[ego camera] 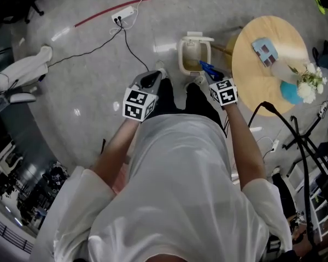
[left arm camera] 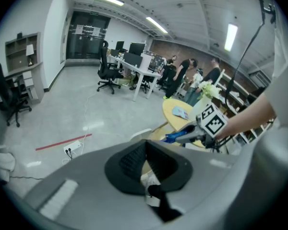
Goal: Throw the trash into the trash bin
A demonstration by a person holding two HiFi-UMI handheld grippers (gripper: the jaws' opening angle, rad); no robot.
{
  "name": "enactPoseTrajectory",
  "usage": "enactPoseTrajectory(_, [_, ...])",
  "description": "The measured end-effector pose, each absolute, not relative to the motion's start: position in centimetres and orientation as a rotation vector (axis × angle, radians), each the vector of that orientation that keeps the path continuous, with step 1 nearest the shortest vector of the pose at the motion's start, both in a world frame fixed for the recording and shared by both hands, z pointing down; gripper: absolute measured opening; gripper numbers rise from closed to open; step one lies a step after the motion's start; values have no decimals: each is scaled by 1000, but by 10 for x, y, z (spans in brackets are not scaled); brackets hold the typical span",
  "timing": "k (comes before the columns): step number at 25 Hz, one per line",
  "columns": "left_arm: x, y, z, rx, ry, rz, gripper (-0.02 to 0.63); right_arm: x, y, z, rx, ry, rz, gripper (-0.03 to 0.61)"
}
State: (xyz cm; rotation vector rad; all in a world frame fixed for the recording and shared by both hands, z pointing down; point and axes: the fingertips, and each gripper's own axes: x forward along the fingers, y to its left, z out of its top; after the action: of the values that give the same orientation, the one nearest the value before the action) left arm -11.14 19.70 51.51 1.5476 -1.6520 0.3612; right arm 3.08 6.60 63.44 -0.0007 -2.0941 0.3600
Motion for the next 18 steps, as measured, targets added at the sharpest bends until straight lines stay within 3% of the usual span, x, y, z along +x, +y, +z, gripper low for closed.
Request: enactPoseTrajectory(18, [-102, 195, 567, 1592, -1591, 490, 5, 22, 66, 684, 31, -2097, 417, 89])
